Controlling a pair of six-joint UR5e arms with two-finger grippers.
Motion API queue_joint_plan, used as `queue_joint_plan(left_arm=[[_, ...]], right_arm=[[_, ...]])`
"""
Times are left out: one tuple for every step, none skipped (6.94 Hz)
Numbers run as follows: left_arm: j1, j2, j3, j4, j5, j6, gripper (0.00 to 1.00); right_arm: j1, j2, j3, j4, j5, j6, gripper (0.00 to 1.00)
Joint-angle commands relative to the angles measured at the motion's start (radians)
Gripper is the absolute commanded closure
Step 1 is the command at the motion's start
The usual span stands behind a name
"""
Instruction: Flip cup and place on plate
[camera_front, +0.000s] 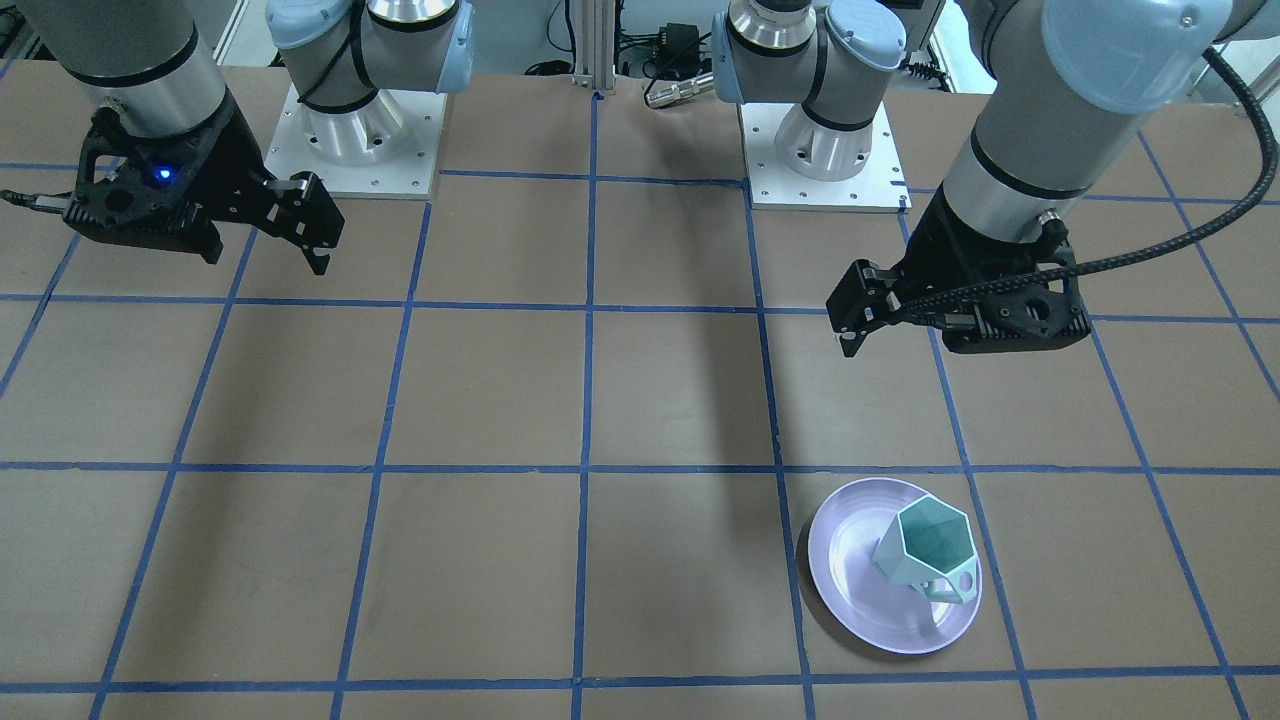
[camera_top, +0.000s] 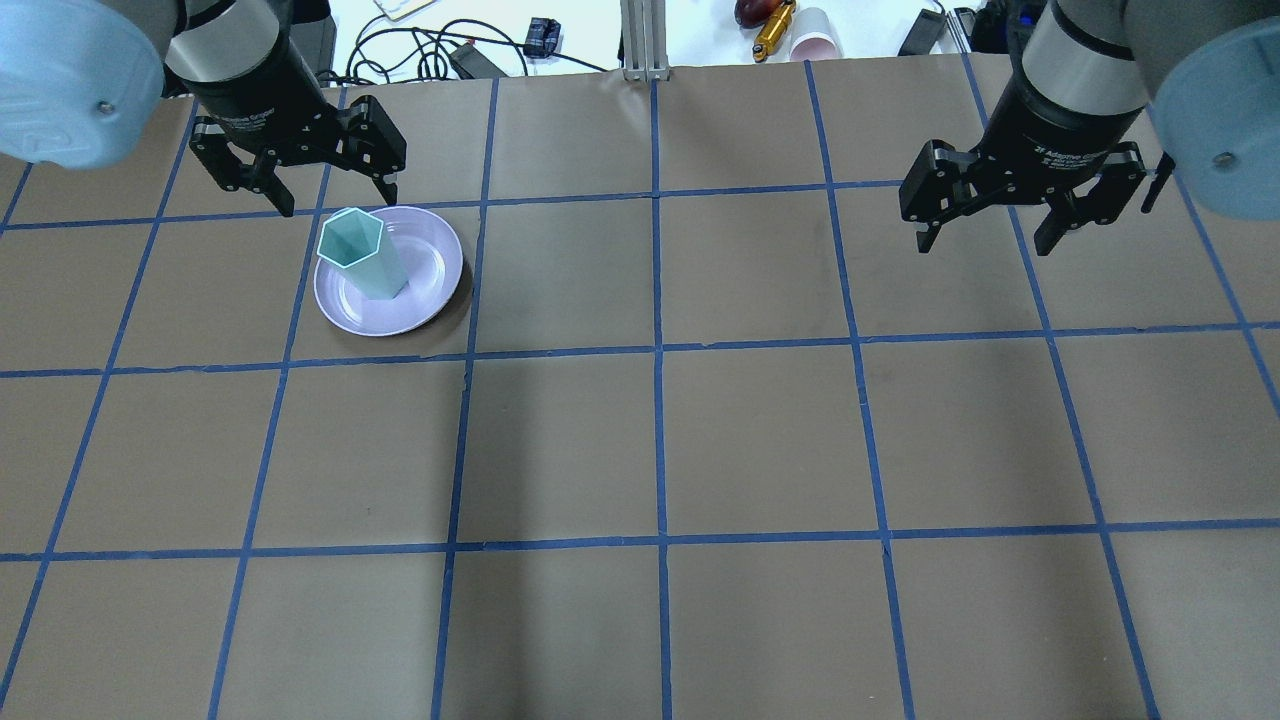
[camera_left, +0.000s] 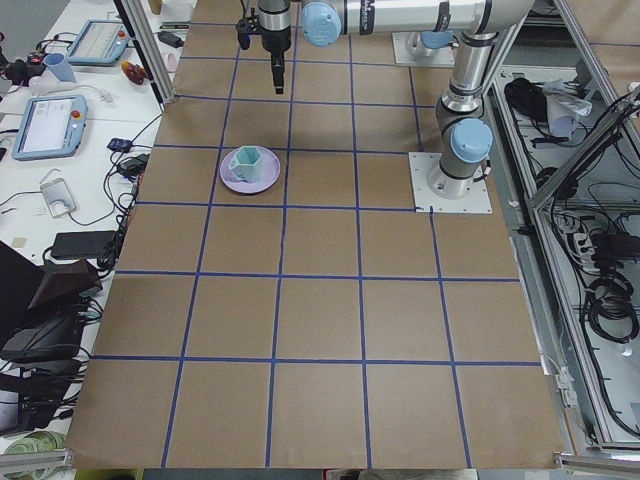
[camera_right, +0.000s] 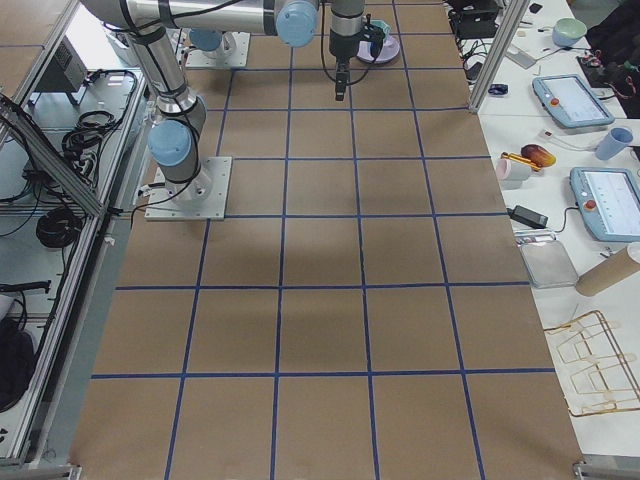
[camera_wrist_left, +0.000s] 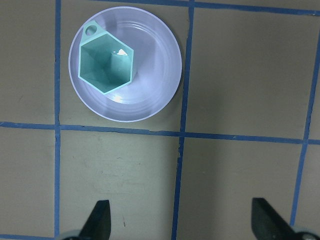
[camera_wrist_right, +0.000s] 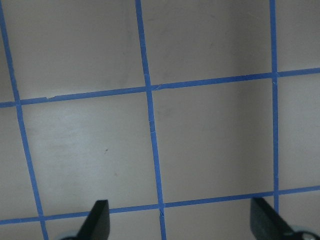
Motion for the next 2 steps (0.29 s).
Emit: queue_joint_plan(left_arm=[[0.000,-0.001,-0.001,0.000,0.001,0.000,0.00],[0.000,-0.001,-0.004,0.000,0.001,0.000,0.00]], right_arm=[[0.000,0.000,0.000,0.000,0.000,0.000,0.00],[0.000,0.000,0.000,0.000,0.000,0.000,0.00]])
